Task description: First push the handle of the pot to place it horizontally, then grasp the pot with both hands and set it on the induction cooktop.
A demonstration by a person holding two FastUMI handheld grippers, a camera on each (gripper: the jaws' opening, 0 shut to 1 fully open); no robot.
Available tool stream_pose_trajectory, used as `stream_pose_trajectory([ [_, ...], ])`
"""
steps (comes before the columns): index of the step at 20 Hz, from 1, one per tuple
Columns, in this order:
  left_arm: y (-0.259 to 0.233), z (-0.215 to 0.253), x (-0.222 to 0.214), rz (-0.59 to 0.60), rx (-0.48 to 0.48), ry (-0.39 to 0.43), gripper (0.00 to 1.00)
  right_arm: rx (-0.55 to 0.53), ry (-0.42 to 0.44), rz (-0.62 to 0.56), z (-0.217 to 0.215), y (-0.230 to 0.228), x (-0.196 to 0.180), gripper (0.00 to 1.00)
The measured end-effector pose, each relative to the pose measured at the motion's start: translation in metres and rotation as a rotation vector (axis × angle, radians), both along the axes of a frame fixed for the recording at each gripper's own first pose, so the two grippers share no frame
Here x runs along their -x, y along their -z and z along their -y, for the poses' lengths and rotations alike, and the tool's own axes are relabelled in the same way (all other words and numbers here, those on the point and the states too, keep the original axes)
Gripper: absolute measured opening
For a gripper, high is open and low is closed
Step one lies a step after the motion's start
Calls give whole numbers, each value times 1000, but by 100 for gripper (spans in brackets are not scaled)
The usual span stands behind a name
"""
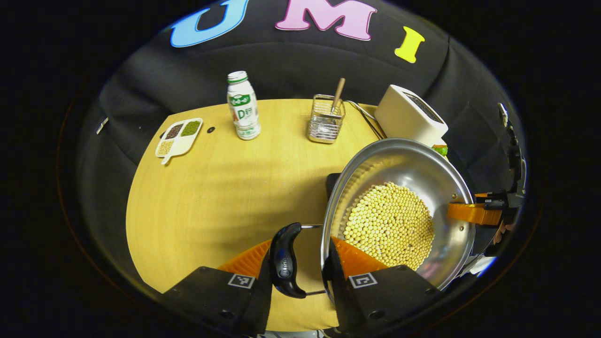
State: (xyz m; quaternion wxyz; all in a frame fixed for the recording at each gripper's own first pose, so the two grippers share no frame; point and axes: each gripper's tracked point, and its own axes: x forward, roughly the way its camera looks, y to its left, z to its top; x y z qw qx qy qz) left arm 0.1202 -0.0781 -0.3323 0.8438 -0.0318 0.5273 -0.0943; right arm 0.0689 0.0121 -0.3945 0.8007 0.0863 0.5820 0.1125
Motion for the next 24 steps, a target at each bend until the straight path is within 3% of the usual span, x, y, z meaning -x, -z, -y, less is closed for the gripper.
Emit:
stream_pose_trajectory([
  [2, 4, 15, -3, -2, -6, 12, 58, 0, 9, -12, 14, 9, 0, 52],
  [3, 6, 22, -4, -2, -6, 13, 58, 2, 13, -14, 21, 12, -1, 56],
  [8, 17, 41, -10, -6, 3, 10, 58, 11, 15, -20, 37, 26, -7, 56],
  [21, 35, 41, -3, -28, 27, -17, 58, 16, 18, -23, 33, 41, 1, 56],
  [23, 36, 41, -3, -31, 28, -13, 60, 16, 25, -26, 32, 42, 2, 58],
  [24, 36, 41, -2, -34, 25, -10, 59, 16, 32, -23, 33, 42, 3, 64],
])
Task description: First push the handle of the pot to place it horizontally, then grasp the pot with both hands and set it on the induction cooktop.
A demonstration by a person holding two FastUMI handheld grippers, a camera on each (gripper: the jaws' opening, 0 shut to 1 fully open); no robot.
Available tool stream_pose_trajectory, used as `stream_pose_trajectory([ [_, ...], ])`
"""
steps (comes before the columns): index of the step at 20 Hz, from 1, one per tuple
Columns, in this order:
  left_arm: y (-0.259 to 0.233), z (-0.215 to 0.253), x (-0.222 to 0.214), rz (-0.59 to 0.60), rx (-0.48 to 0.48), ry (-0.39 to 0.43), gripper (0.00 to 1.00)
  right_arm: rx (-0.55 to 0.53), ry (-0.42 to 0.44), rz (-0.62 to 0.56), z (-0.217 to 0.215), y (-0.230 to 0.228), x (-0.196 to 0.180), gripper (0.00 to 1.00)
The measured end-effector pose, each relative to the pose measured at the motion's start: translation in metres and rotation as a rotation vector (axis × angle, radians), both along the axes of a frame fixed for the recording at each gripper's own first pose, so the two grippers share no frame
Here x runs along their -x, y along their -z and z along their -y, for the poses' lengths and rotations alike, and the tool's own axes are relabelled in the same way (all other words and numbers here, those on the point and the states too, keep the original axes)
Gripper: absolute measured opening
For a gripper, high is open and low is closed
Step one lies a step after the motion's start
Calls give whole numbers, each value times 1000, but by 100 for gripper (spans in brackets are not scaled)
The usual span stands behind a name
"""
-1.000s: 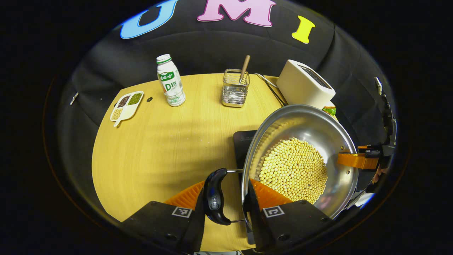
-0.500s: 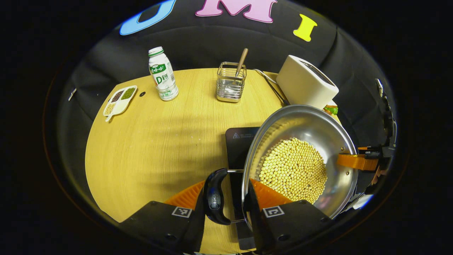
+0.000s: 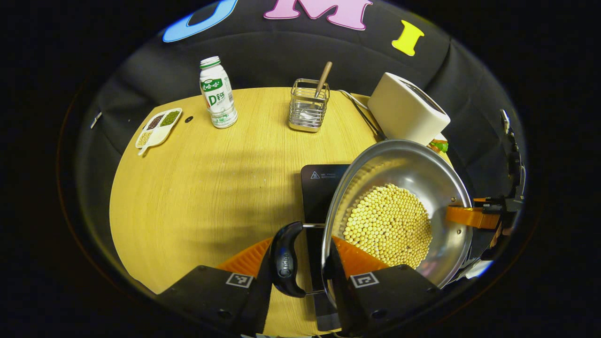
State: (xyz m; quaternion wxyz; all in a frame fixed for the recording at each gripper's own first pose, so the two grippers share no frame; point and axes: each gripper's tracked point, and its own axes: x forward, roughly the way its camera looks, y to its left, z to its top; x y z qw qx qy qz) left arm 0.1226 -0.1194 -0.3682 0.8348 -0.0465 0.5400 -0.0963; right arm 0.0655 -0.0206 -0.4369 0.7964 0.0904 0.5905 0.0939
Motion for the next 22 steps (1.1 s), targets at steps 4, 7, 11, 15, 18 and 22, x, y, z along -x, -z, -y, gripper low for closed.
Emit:
stream_pose_trajectory([
  [4, -5, -7, 1, 46, -42, -19, 86, 12, -2, 29, -4, -9, 0, 70],
  [7, -9, -6, 5, 42, -34, -17, 98, 29, -5, 48, -6, -15, 1, 98],
  [11, -15, -10, 9, 48, -34, -16, 96, 42, 9, 70, -7, -24, 2, 99],
  [15, -29, -16, 10, 86, -54, -10, 96, 57, 62, 137, 1, -44, -4, 99],
  [18, -54, -24, 6, 171, -79, -5, 96, 67, 105, 232, 7, -73, -16, 99],
  [22, -108, -27, 2, 338, -50, -12, 96, 63, 153, 400, 4, -136, -31, 99],
])
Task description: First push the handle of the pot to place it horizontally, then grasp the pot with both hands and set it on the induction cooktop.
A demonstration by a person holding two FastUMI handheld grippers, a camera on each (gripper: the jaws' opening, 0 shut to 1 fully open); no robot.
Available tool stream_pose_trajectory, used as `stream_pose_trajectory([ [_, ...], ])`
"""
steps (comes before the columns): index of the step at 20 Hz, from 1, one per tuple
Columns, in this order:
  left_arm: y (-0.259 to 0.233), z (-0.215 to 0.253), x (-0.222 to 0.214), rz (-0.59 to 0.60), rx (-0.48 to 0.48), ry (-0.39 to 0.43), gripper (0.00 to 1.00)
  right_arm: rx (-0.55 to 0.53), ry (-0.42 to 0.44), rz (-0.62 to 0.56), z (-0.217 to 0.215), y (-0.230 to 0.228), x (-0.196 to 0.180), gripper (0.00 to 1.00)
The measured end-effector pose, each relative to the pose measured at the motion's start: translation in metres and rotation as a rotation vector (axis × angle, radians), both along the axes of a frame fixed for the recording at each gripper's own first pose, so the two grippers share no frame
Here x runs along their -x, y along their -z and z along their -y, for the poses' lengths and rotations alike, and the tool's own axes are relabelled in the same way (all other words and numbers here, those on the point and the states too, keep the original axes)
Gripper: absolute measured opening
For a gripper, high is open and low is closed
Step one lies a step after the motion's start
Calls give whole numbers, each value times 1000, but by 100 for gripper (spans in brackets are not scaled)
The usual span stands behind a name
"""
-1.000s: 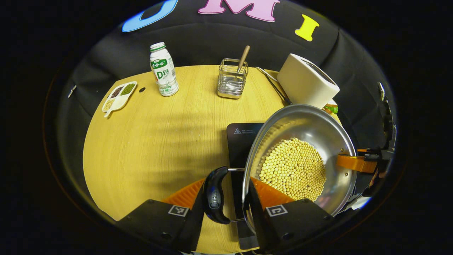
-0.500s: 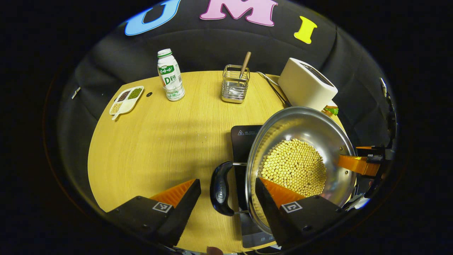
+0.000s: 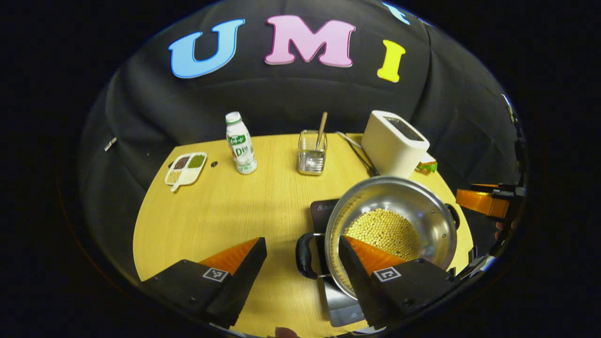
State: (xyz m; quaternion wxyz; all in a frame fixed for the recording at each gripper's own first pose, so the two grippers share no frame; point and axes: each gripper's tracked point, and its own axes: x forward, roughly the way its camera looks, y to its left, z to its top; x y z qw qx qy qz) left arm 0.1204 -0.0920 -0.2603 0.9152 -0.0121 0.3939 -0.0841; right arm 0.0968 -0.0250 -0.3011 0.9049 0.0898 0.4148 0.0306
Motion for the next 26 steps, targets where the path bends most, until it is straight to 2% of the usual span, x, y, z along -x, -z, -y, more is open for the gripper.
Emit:
stream_pose_trajectory([
  [7, -108, -8, 13, 359, -5, 35, 96, 4, 15, 305, -22, -125, 2, 99],
  [11, -171, -30, 22, 538, -2, -38, 94, -27, 73, 509, -16, -205, 2, 99],
  [16, -234, -69, 50, 708, -45, -133, 94, 15, 135, 744, 0, -284, 25, 98],
  [20, -262, -86, 77, 774, -6, -187, 94, 52, 141, 827, 9, -309, 46, 98],
  [26, -273, -99, 104, 808, -21, -214, 95, 102, 105, 836, 8, -311, 70, 98],
])
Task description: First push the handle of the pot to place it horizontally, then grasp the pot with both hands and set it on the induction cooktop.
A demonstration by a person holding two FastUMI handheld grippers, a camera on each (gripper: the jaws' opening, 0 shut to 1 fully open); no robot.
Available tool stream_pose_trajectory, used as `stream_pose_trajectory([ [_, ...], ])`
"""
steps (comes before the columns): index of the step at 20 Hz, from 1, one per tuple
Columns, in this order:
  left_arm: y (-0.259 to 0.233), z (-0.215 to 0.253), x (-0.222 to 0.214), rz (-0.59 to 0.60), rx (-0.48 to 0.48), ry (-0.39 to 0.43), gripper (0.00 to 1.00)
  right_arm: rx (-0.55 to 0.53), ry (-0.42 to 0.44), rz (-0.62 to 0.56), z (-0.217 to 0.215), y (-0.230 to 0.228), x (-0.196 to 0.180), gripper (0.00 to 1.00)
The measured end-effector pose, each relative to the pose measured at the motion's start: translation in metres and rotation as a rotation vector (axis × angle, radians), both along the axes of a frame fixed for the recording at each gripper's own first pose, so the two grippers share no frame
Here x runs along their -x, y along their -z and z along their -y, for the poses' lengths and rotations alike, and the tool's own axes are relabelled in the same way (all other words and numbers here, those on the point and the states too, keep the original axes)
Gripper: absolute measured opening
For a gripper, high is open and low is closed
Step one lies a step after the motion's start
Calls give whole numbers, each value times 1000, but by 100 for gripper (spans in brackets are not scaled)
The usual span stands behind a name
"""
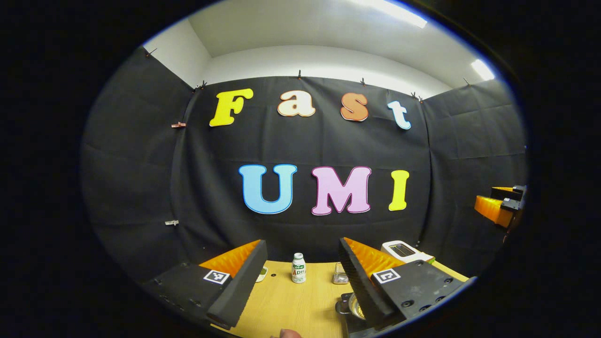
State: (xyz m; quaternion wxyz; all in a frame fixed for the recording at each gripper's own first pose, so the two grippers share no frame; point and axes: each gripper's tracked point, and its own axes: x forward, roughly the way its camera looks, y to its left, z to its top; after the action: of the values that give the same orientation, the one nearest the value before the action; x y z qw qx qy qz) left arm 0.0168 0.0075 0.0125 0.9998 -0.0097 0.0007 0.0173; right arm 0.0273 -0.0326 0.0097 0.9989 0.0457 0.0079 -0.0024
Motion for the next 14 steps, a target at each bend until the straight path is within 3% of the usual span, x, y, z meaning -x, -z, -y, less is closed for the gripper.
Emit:
stream_pose_trajectory([
  [4, 11, 3, 2, -30, 30, 4, 95, -24, 3, -15, 4, 0, 2, 98],
  [14, 12, 8, 3, -40, 2, 5, 95, -11, -9, -32, 3, 6, 4, 98],
])
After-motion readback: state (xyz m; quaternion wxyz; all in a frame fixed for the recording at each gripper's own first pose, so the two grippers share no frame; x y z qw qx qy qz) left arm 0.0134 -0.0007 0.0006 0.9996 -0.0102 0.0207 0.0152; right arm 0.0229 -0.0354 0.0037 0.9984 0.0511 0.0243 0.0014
